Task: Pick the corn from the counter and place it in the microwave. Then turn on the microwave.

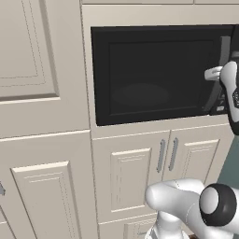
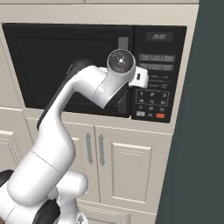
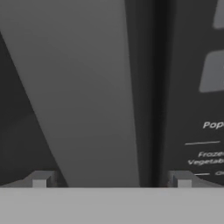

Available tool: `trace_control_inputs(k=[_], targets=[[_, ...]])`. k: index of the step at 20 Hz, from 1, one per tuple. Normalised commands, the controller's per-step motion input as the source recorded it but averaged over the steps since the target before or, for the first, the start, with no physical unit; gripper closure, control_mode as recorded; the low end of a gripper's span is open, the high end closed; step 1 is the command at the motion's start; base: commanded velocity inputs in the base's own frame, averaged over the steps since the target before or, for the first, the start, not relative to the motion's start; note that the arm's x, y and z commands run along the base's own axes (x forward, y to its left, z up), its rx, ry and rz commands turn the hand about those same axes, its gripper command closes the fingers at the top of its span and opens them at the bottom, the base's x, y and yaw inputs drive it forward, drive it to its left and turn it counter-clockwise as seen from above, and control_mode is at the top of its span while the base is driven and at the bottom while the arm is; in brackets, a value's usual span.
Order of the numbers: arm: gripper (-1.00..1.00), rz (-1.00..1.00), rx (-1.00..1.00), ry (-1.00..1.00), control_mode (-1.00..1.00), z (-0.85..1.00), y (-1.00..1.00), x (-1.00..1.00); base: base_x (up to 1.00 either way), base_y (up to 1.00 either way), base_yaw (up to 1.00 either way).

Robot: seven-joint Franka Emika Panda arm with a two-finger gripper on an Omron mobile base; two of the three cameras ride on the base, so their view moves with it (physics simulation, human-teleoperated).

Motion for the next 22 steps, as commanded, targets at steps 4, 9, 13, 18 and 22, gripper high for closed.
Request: trace_control_inputs(k=[4, 9, 13, 18, 22], targets=[[-1.0, 0.0, 0.0, 0.0, -1.0, 0.0, 0.0, 0.03, 0.0, 0.0, 0.0], [1.0, 0.0, 0.0, 0.0, -1.0, 0.0, 0.0, 0.01, 0.0, 0.0, 0.0], [1.0, 0.0, 0.0, 0.0, -1.0, 0.0, 0.0, 0.0, 0.0, 0.0, 0.0], [1.0, 0.0, 0.0, 0.0, -1.0, 0.0, 0.0, 0.0, 0.0, 0.0, 0.0], [1.0, 0.01, 0.0, -0.02, -1.0, 0.0, 0.01, -0.07, 0.0, 0.0, 0.0]])
